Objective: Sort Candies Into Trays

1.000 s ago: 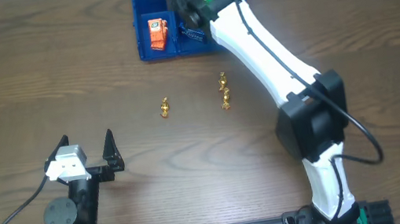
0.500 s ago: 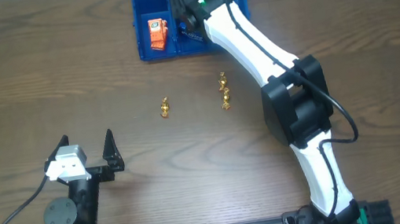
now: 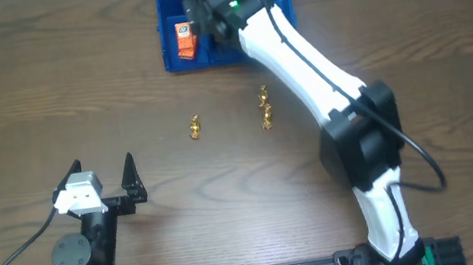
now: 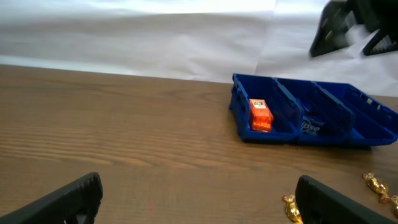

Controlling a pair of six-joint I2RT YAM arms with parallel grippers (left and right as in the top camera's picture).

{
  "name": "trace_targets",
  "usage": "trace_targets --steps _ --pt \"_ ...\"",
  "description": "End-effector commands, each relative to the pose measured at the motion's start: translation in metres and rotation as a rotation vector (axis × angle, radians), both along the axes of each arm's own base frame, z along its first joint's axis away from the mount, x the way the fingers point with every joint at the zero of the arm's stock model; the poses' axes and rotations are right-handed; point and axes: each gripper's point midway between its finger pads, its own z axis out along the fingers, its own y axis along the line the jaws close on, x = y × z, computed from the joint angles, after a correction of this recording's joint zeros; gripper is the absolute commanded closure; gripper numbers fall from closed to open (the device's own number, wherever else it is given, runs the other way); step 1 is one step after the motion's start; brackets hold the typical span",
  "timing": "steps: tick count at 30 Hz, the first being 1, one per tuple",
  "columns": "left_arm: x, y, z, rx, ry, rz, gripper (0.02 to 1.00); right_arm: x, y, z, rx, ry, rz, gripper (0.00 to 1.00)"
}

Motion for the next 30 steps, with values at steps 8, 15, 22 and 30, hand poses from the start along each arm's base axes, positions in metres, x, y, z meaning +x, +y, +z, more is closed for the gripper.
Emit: trace_targets --steps 8,15,22,30 --pt "-0.001 -0.002 -0.017 0.01 0.046 -0.012 0.02 -0.171 0.059 -0.071 -0.012 0.41 0.006 0.003" --pt "-0.001 -0.002 -0.017 0.01 0.046 -0.012 0.02 -0.17 0.076 -0.14 -0.006 0.462 0.03 0.003" --pt "-0.001 -0.002 -0.017 0.01 0.046 -0.012 0.02 -0.154 0.089 -0.177 0.029 0.446 -0.004 0.001" --pt "-0.001 -0.002 -0.017 0.01 0.046 -0.012 0.023 -0.149 0.087 -0.185 0.024 0.432 -0.031 0.016"
